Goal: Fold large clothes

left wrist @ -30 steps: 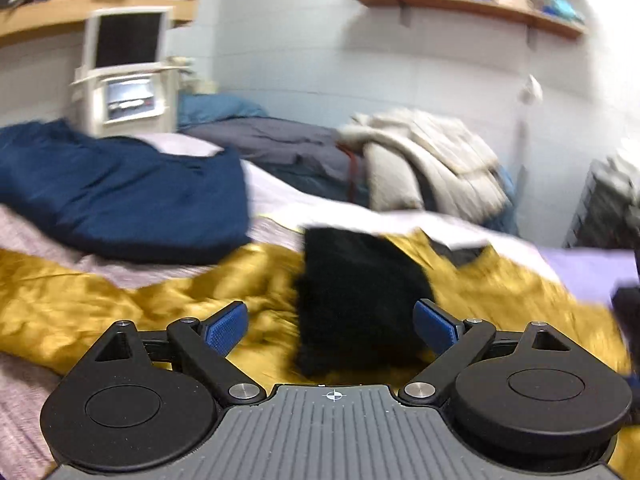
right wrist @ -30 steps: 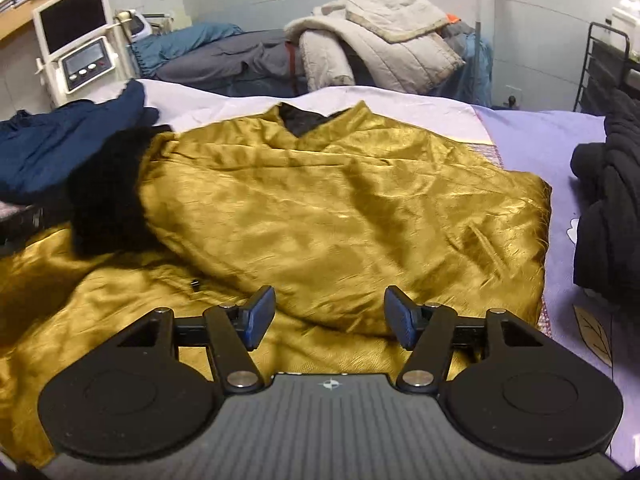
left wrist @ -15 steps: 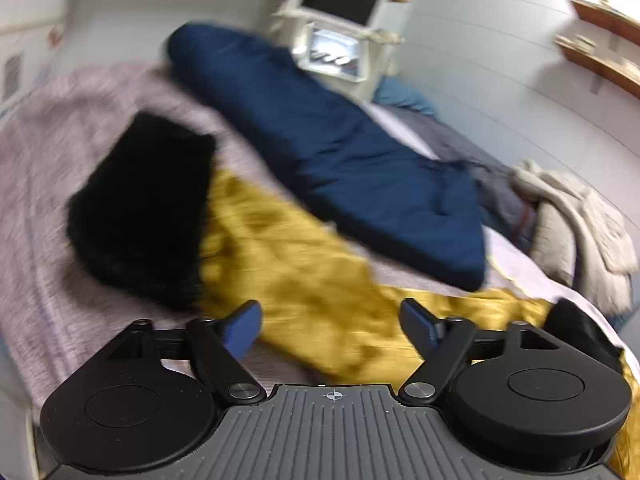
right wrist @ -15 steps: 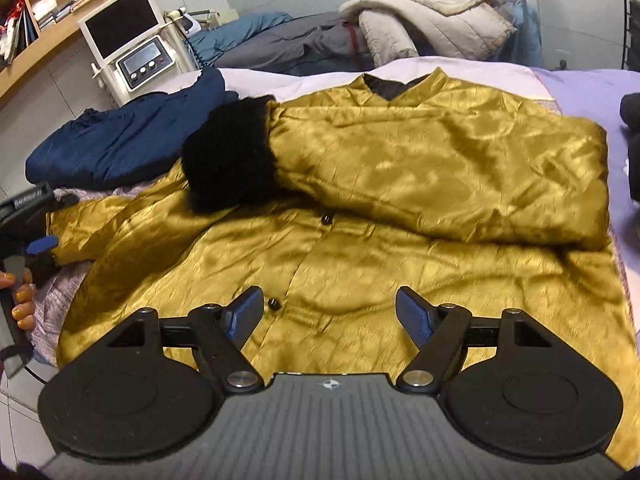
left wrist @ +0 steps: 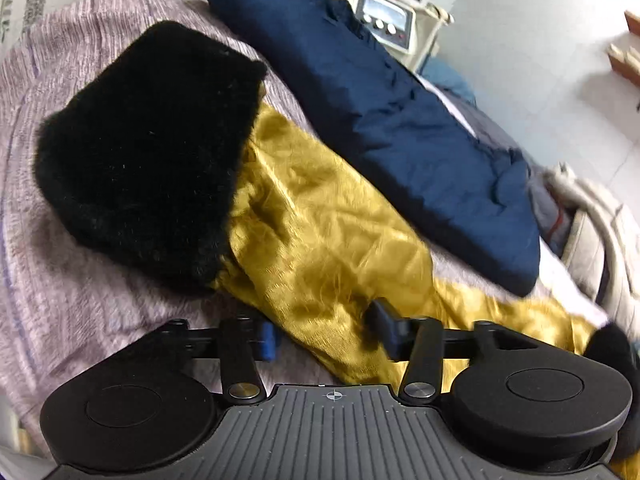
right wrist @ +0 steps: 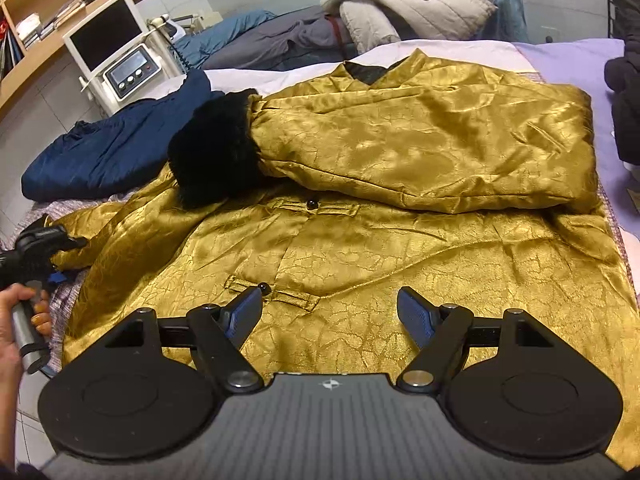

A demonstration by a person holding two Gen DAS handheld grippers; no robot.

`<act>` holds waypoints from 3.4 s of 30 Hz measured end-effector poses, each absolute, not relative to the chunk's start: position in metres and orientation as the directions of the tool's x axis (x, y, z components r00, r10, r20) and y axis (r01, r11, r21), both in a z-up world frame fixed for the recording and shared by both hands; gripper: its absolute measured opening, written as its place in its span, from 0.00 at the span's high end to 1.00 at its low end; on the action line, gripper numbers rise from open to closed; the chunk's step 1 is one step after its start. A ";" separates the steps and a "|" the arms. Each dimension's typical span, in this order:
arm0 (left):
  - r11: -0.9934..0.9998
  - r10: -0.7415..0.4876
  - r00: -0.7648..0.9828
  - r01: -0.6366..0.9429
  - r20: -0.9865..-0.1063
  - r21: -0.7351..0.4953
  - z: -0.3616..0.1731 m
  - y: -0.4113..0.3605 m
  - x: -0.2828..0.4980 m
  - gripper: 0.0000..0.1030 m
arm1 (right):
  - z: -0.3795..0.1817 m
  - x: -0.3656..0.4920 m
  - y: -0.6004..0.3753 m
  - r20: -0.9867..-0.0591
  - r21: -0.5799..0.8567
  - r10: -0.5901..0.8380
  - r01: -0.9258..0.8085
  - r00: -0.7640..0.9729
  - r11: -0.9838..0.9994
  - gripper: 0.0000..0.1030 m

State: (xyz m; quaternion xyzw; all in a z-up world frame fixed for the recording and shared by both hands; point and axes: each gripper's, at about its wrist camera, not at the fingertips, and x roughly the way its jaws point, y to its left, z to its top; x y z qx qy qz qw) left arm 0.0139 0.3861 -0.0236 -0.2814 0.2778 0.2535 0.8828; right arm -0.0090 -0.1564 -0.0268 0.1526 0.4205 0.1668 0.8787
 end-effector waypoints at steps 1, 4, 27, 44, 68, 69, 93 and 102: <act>0.706 0.304 0.723 -0.608 -0.621 -0.363 -0.022 0.389 0.015 0.07 | -0.026 -0.010 -0.157 -0.688 0.408 0.419 -0.162 0.592 0.899 0.24; 0.706 0.343 0.755 -0.600 -0.558 -0.378 -0.010 0.398 0.013 0.39 | -0.026 -0.014 -0.160 -0.692 0.395 0.409 -0.163 0.595 0.904 0.24; 0.854 0.436 0.817 -0.508 -0.377 -0.114 0.074 0.363 0.092 0.49 | -0.036 -0.029 -0.195 -0.697 0.434 0.385 -0.072 0.605 0.898 0.24; 0.898 -0.212 0.748 0.403 -0.629 0.176 -0.022 0.021 0.116 0.43 | -0.039 -0.042 -0.232 -0.696 0.443 0.328 0.022 0.639 0.896 0.24; 0.976 0.014 0.825 0.112 -0.565 0.188 -0.002 0.134 0.050 0.00 | -0.041 0.123 -0.233 -0.551 0.648 0.436 0.034 0.711 0.761 0.64; 0.982 0.026 0.820 0.086 -0.572 0.167 -0.002 0.142 0.052 0.00 | -0.038 0.121 -0.231 -0.549 0.627 0.421 0.022 0.722 0.779 0.74; 0.970 0.221 0.658 -0.223 -0.720 0.094 -0.040 0.214 0.098 0.00 | -0.060 0.106 -0.263 -0.697 0.370 0.178 0.136 0.695 0.919 0.71; 0.973 0.230 0.688 -0.137 -0.689 0.187 -0.025 0.194 0.084 0.00 | -0.034 0.071 -0.268 -0.640 0.366 0.158 0.118 0.752 0.923 0.37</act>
